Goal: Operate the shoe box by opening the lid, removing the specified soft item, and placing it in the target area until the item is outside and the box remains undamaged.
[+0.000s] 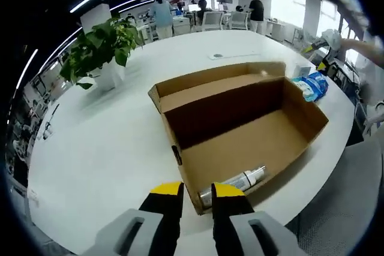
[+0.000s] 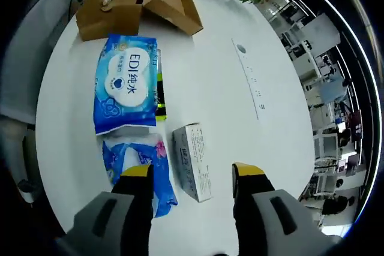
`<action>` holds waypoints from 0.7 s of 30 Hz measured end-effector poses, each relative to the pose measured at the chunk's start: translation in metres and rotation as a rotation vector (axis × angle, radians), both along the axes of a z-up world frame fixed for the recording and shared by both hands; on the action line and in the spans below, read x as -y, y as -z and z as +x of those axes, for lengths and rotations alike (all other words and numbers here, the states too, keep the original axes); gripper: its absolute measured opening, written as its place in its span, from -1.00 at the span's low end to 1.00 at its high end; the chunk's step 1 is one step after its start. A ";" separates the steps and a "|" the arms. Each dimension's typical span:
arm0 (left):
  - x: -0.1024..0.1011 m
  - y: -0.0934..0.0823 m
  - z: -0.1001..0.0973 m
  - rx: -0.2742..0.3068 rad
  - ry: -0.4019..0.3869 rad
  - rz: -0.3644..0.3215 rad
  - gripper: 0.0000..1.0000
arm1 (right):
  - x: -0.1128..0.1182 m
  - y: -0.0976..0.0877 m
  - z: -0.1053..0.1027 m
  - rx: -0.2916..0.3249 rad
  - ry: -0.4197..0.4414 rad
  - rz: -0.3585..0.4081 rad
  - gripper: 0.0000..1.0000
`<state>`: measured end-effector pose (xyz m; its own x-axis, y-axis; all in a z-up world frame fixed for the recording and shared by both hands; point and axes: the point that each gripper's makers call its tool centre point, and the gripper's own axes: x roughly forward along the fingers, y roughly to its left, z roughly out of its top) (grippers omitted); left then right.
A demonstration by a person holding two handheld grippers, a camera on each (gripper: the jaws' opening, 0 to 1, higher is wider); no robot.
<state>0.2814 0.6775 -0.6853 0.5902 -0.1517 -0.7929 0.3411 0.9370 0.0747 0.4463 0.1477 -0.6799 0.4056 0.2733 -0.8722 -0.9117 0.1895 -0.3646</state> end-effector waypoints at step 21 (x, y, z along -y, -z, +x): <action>0.046 -0.022 0.021 -0.078 0.387 -0.003 -0.28 | -0.023 -0.044 -0.089 0.040 0.275 0.341 0.72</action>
<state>0.3022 0.6319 -0.6634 0.4265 -0.3538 -0.8324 0.6738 0.7382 0.0315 0.3574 0.1705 -0.6362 0.5352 0.4199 -0.7329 -0.7969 0.5388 -0.2732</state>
